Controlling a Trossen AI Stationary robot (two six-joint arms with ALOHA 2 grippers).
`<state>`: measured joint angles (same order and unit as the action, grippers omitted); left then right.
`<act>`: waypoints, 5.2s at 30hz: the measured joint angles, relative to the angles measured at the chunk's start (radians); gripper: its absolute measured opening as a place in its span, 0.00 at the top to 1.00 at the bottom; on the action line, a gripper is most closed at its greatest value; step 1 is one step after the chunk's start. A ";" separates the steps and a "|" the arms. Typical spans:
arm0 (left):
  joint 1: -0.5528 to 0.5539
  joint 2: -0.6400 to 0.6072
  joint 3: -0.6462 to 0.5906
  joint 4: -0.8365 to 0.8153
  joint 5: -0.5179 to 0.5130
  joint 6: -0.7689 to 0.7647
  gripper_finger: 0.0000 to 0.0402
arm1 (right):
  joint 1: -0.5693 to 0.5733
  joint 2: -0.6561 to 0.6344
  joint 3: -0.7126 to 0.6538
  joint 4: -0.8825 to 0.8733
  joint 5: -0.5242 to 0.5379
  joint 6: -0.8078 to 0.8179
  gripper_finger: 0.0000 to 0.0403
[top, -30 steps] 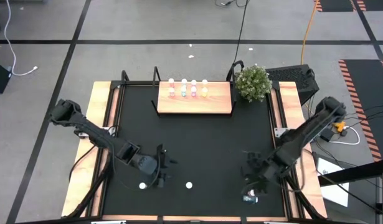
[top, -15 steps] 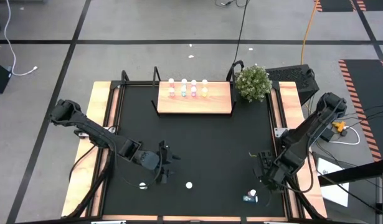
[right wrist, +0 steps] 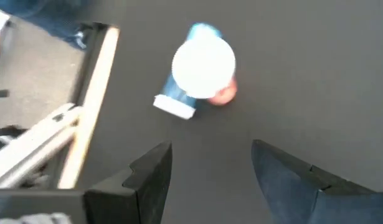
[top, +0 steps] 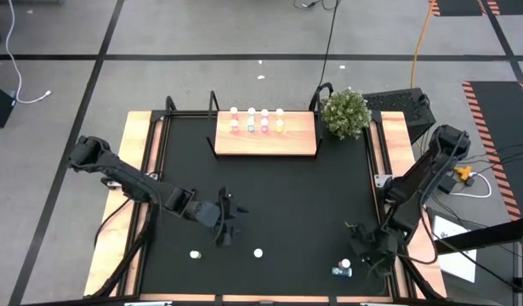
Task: Pick and place medicine bottles onto shelf by color
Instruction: Put the orange pill bottle on the shelf aligned with the other orange pill bottles
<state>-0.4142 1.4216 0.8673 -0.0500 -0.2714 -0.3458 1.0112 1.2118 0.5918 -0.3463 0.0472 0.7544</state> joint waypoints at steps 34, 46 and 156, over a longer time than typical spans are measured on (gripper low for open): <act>0.154 0.000 0.000 0.237 0.000 -0.056 0.29 | -0.051 0.107 -0.299 0.772 0.082 -0.438 0.61; 0.154 0.000 0.000 0.238 0.000 -0.110 0.29 | -0.094 0.206 -0.299 0.838 0.032 -0.486 0.64; 0.482 0.446 0.861 -0.364 0.624 0.243 0.69 | -0.796 -0.165 -0.097 0.522 0.053 -0.351 0.41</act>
<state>0.0676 1.8680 1.7287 -0.4136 0.3525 -0.1026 0.2151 1.0472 0.4948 0.1759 0.1001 0.4034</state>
